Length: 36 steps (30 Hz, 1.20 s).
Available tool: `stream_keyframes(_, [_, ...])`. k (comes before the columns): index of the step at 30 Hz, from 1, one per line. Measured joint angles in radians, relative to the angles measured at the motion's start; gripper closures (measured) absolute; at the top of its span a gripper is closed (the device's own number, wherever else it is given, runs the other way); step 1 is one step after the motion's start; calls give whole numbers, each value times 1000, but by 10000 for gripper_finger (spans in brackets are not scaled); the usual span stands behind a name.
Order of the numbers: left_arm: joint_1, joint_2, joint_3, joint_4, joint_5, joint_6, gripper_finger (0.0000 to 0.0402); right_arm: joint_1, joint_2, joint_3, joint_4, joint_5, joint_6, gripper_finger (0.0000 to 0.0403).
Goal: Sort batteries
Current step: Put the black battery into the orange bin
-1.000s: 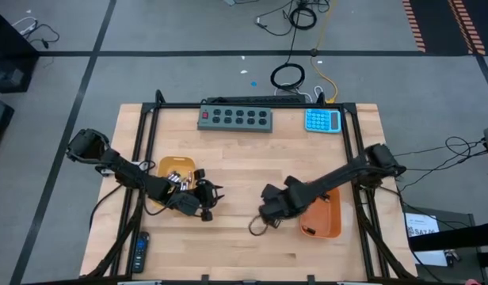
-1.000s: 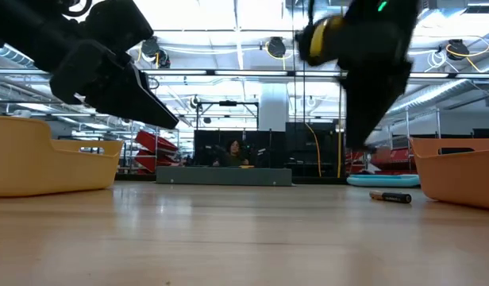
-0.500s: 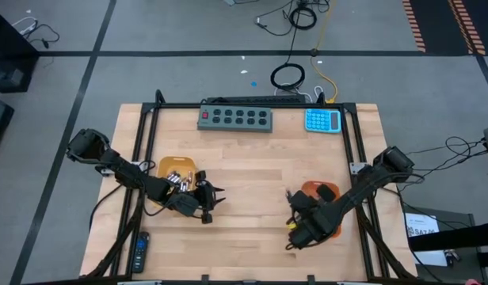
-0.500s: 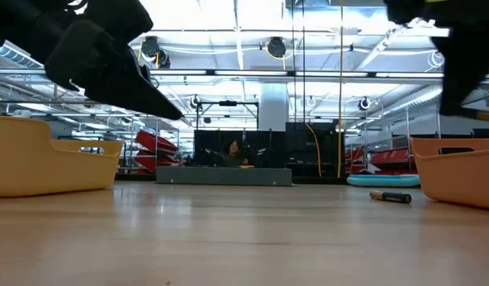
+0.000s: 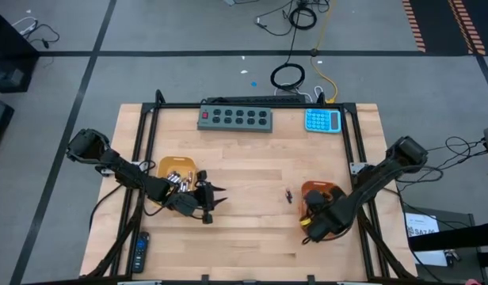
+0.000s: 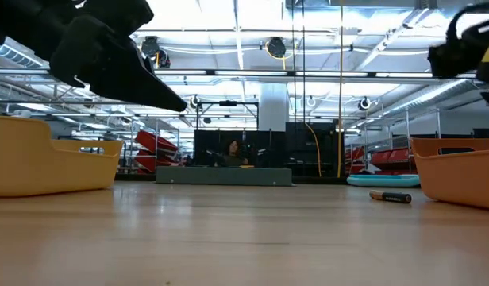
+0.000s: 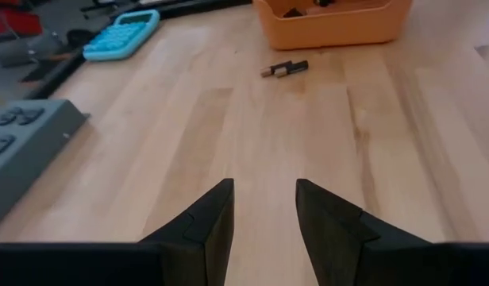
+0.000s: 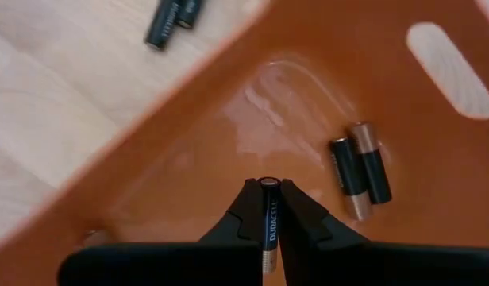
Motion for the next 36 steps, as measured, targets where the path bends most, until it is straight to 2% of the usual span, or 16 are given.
stream_keyframes(5, [1, 0, 0, 19, -59, 52, 256, -2, -105, -147, 103, 0, 0, 399])
stream_keyframes(9, [2, 0, 0, 54, -125, 117, 256, -10, -151, -216, 130, -3, -6, 377])
stream_keyframes(15, [3, 0, 0, 99, -189, 243, 256, -17, -162, -233, 149, -26, -46, 339])
stream_keyframes(21, [37, 0, 0, 95, -226, 265, 256, -17, -162, -233, 157, -3, -67, 334])
stream_keyframes(24, [66, 0, 0, 89, -221, 261, 256, -21, -162, -211, 125, 34, -70, 334])
stream_keyframes(28, [93, 0, 1, 81, -150, 241, 256, -39, -161, -143, 97, 101, -100, 333])
stream_keyframes(33, [117, 0, -31, 105, -103, 242, 256, -97, -161, -33, 97, 165, -232, 333])
stream_keyframes(36, [128, 0, -97, 200, -89, 243, 256, -152, -161, 21, 117, 209, -345, 333])
